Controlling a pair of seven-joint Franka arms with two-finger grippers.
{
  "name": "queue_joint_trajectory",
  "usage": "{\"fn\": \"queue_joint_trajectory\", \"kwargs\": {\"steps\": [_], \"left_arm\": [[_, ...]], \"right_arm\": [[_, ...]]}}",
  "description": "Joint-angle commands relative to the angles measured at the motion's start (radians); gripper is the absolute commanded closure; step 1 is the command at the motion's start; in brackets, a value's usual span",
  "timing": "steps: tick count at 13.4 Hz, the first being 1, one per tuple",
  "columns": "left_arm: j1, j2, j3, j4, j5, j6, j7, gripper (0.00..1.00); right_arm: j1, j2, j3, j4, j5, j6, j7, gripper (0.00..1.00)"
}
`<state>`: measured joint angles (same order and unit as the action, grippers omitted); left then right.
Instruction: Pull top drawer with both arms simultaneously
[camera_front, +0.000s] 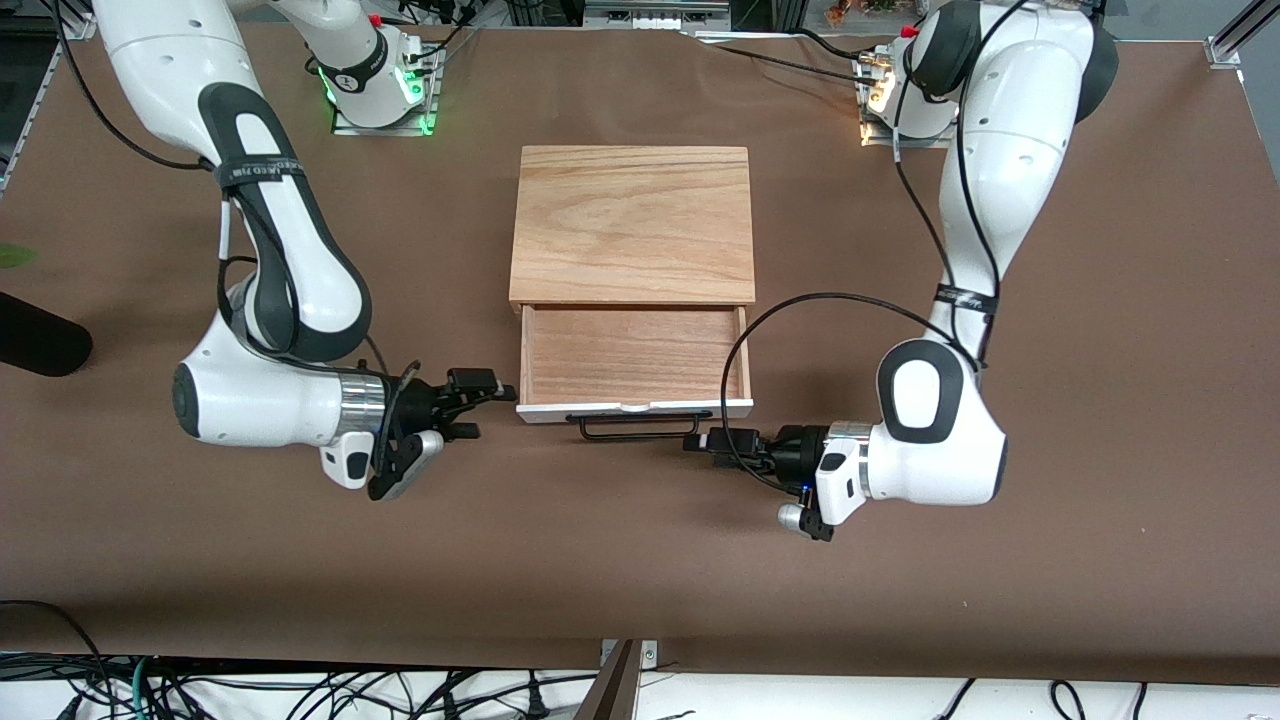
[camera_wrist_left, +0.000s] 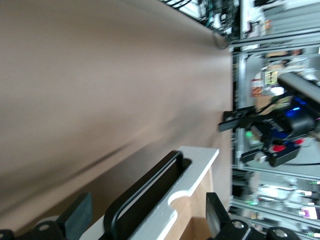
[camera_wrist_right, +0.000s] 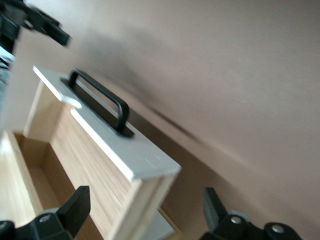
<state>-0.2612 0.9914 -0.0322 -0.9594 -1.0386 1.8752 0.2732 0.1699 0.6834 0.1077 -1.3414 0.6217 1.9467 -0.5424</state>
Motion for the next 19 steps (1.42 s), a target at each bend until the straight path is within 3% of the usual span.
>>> {"fn": "queue_joint_trajectory", "kwargs": {"steps": [1,3,9,13,16,19], "left_arm": [[0.020,-0.054,0.008,-0.019,0.132,-0.071,-0.034,0.00],[0.046,-0.075,0.018,-0.036,0.216,-0.111,-0.028,0.00],[0.103,-0.144,0.038,-0.067,0.428,-0.214,-0.023,0.00],[0.137,-0.255,0.066,-0.156,0.627,-0.215,-0.020,0.00],[0.161,-0.330,0.066,-0.185,0.757,-0.238,-0.022,0.00],[0.189,-0.393,0.067,-0.185,0.805,-0.283,-0.023,0.00]], "right_arm": [[-0.004,-0.109,-0.011,-0.074,-0.165,-0.034,0.021,0.00],[-0.009,-0.197,-0.025,-0.137,-0.285,-0.081,0.070,0.00],[-0.015,-0.399,-0.091,-0.162,-0.583,-0.275,0.238,0.00],[-0.052,-0.546,-0.091,-0.260,-0.669,-0.310,0.340,0.00],[-0.081,-0.645,-0.091,-0.356,-0.672,-0.312,0.458,0.00],[-0.145,-0.688,-0.089,-0.409,-0.642,-0.299,0.483,0.00]]}}
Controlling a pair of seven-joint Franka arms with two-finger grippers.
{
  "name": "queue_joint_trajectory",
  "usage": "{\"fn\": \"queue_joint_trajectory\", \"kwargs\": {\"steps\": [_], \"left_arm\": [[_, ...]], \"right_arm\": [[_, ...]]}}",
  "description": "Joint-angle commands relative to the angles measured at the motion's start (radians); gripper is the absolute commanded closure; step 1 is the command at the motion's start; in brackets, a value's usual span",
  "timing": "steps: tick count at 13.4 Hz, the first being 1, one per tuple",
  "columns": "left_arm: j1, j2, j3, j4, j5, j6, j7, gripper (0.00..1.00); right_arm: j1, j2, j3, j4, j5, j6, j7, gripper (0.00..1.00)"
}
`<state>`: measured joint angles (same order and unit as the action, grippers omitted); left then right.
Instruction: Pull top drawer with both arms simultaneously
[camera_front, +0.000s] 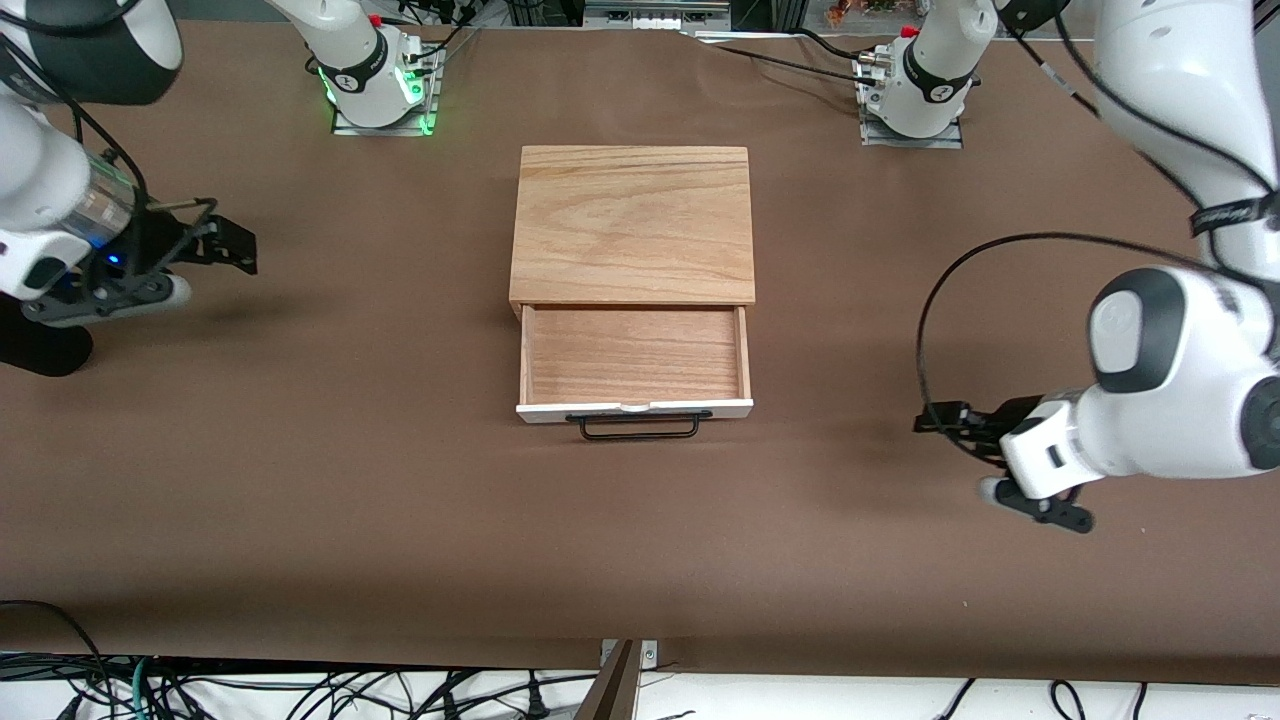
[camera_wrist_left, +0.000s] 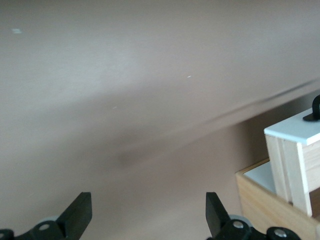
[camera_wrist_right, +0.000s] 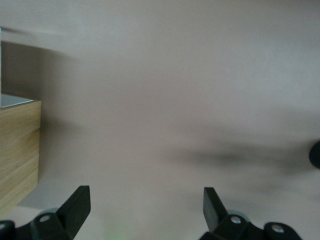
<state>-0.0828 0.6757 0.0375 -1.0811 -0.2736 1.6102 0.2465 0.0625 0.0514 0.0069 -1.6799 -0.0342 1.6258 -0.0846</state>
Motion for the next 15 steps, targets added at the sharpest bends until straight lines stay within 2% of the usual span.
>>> {"fn": "queue_joint_trajectory", "kwargs": {"steps": [1,3,5,9,11,15], "left_arm": [[0.017,-0.100,0.001,-0.063,0.066,-0.033,0.004,0.00],[0.015,-0.149,-0.002,-0.063,0.173,-0.071,0.002,0.00],[0.011,-0.195,-0.007,-0.063,0.240,-0.105,0.002,0.00],[0.018,-0.281,-0.005,-0.075,0.246,-0.124,-0.003,0.00],[0.023,-0.355,-0.005,-0.141,0.243,-0.127,-0.004,0.00],[0.020,-0.416,-0.007,-0.171,0.235,-0.174,-0.054,0.00]], "right_arm": [[-0.044,-0.064,0.010,-0.069,0.032,0.020,0.043,0.00],[-0.044,-0.076,0.012,-0.075,0.033,0.028,0.164,0.00],[-0.046,-0.079,0.010,-0.072,0.033,0.028,0.161,0.00],[-0.041,-0.079,0.008,-0.058,0.036,0.032,0.163,0.00],[-0.032,-0.077,-0.014,-0.050,0.036,0.031,0.161,0.00],[-0.027,-0.074,-0.024,-0.046,0.048,0.031,0.151,0.00]]}}
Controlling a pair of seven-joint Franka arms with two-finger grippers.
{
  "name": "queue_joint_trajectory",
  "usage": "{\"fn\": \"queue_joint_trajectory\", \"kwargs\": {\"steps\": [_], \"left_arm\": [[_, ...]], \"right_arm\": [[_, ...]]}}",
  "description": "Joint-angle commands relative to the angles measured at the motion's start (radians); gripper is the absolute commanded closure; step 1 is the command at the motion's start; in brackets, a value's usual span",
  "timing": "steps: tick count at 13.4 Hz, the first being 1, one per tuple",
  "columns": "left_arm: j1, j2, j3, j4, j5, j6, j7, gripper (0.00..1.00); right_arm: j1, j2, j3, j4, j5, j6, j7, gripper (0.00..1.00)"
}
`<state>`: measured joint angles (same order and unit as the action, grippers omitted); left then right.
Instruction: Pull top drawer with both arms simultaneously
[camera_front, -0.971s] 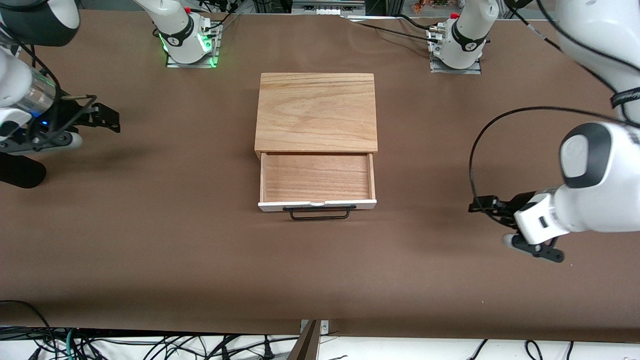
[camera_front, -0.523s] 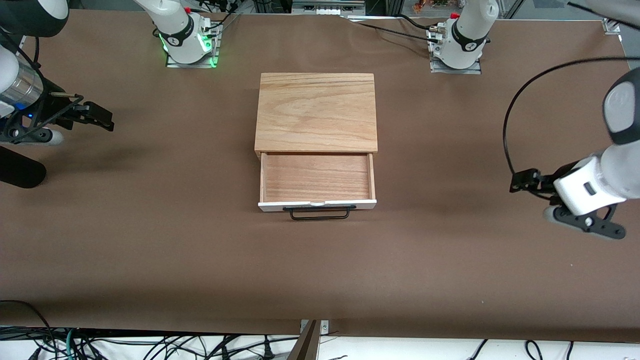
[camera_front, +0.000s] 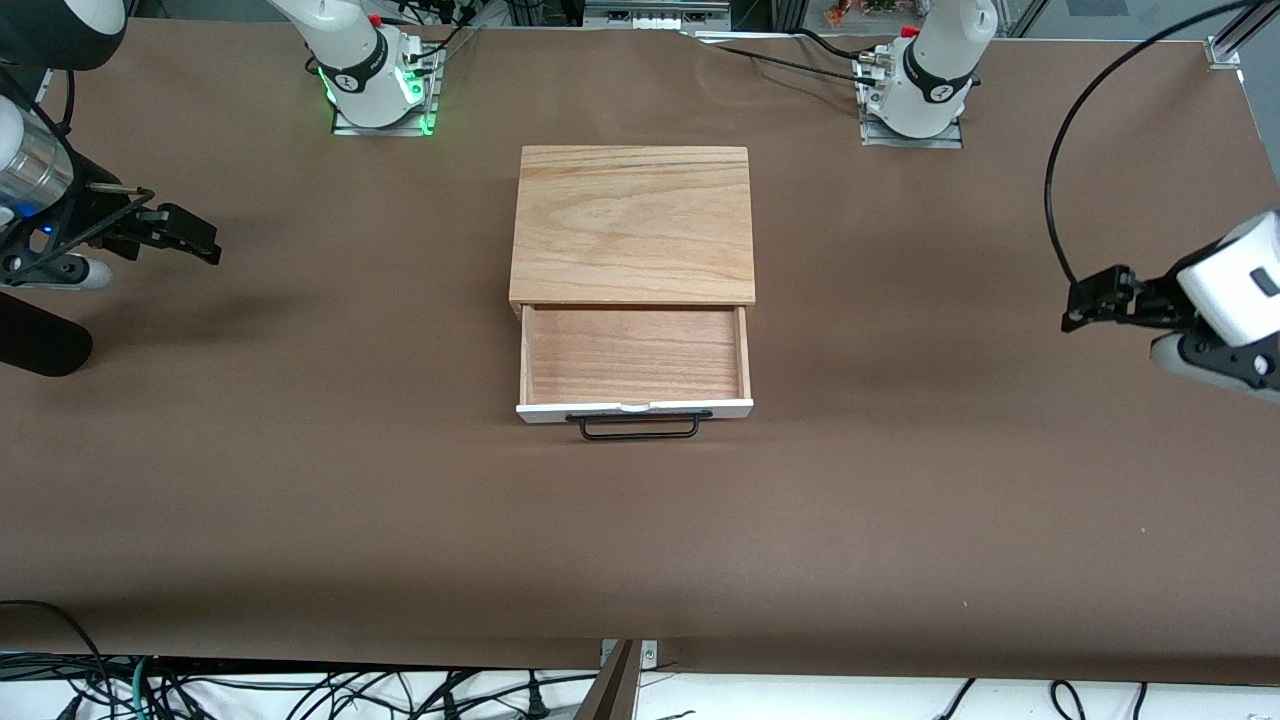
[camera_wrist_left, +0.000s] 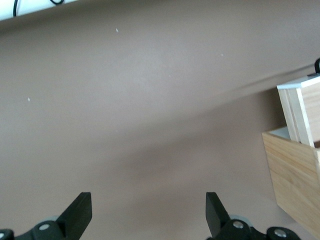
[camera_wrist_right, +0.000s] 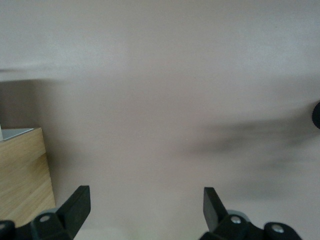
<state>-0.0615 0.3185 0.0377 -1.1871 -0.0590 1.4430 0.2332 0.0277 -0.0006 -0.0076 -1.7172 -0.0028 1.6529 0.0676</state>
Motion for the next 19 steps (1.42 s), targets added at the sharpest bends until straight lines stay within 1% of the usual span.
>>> {"fn": "queue_joint_trajectory", "kwargs": {"steps": [1,4,7,10,19], "left_arm": [[-0.003,-0.076,-0.007,-0.078,0.021,-0.019,-0.072,0.00],[-0.012,-0.142,-0.007,-0.153,0.021,-0.033,-0.149,0.00],[-0.011,-0.180,-0.007,-0.212,0.019,-0.046,-0.150,0.00],[-0.004,-0.184,-0.007,-0.221,0.019,-0.044,-0.149,0.00],[-0.012,-0.171,-0.007,-0.206,0.028,-0.044,-0.143,0.00]], "right_arm": [[0.006,-0.021,-0.009,-0.006,0.018,0.004,-0.002,0.00],[0.006,-0.019,-0.011,-0.001,0.018,0.004,-0.002,0.00],[0.006,-0.019,-0.011,-0.002,0.018,0.002,-0.002,0.00],[0.006,-0.019,-0.011,-0.002,0.018,0.001,-0.002,0.00],[0.006,-0.021,-0.011,-0.002,0.018,0.001,-0.002,0.00]]}}
